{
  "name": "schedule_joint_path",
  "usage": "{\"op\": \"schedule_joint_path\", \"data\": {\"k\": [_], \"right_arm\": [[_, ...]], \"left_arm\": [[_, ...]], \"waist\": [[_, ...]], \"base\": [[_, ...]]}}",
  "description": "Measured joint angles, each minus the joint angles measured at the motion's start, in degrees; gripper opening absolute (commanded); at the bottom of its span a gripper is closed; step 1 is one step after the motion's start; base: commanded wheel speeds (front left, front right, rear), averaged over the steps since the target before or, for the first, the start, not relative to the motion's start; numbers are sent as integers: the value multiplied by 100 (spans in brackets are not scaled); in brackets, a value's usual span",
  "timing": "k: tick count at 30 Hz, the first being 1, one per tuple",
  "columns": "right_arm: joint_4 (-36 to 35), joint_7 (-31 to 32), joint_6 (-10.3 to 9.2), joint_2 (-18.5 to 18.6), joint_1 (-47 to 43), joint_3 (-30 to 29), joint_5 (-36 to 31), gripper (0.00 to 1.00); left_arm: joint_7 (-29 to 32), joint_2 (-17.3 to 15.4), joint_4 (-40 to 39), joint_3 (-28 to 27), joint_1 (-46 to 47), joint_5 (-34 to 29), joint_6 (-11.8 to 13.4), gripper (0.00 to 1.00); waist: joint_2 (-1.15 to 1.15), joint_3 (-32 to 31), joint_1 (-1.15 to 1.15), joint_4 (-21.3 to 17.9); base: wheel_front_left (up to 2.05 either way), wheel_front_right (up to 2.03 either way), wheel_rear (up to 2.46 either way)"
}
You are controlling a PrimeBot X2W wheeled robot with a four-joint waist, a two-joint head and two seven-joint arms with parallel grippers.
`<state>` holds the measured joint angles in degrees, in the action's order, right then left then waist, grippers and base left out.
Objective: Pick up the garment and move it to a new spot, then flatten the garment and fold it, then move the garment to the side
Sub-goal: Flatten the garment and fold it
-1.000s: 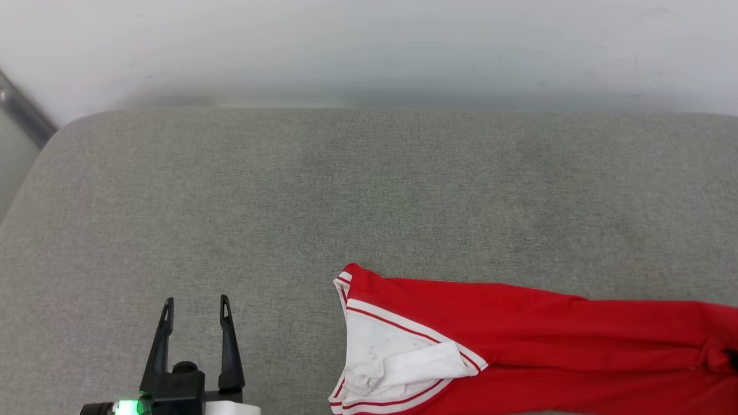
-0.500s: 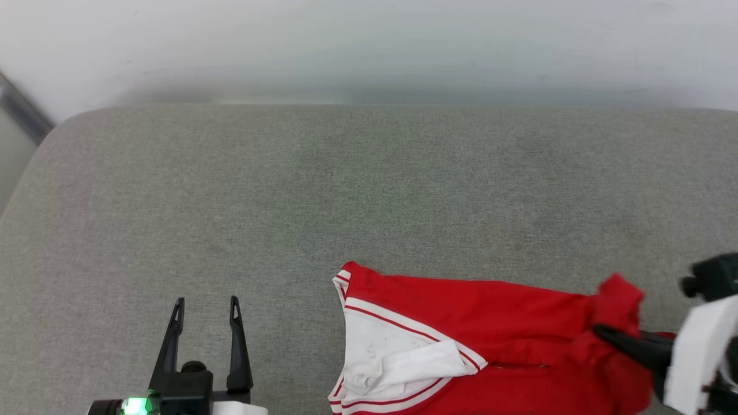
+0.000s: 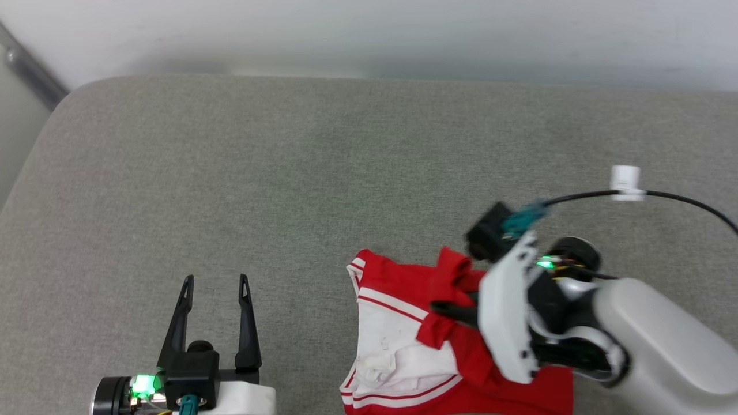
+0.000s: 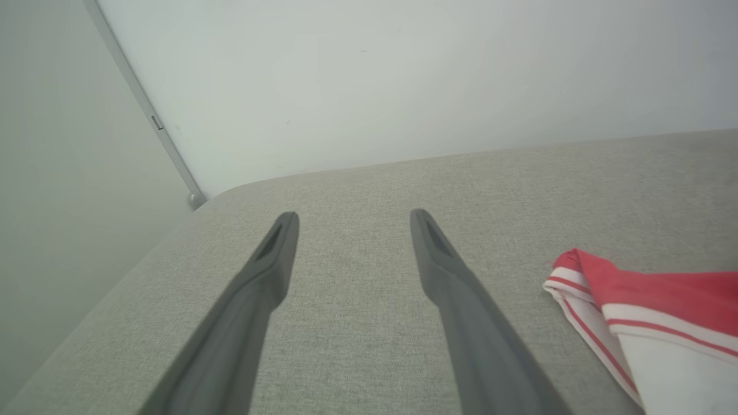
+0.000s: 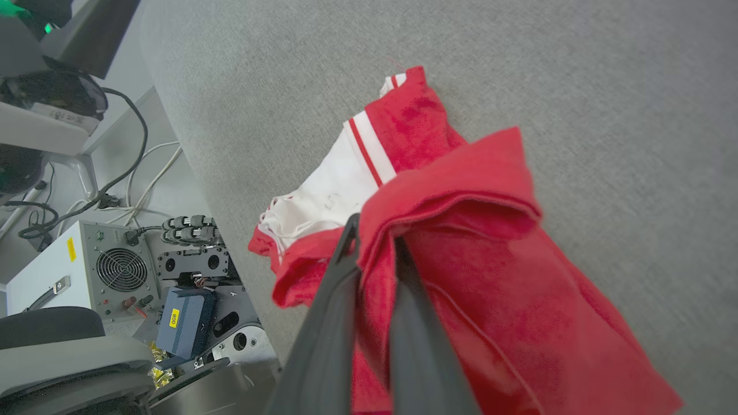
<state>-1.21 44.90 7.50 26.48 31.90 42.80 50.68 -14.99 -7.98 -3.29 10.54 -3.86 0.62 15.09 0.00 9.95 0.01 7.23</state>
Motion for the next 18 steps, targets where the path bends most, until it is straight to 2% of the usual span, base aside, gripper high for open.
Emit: {"op": "schedule_joint_path", "data": {"k": [4,8,12,14,15,18], "right_arm": [[627,-108,0,-333,543,783,-182,0],[1363,-372,-1,-580,832,1327,-240,0],[2073,-679,0,-686,1011,1841,-411,0],[2452,-981,1,-757,1078,2131,-276,0],[2490,-1828,3,-673,1173,2303,-310,100],[2326,-2399,2,-445,1195,2220,-405,100]], "left_arm": [[0,63,26,15,88,0,-45,100],[0,123,52,41,134,0,-55,100],[0,157,60,52,192,0,-76,100],[0,189,107,42,215,11,-98,100],[0,200,138,-15,198,11,-133,100],[0,190,153,-51,157,10,-148,100]], "waist": [[0,95,0,110],[0,198,0,215],[0,307,0,284],[0,357,0,302],[0,251,0,219],[0,128,0,156]], "base": [[0,0,0],[0,0,0],[0,0,0],[0,0,0],[0,0,0],[0,0,0]]}}
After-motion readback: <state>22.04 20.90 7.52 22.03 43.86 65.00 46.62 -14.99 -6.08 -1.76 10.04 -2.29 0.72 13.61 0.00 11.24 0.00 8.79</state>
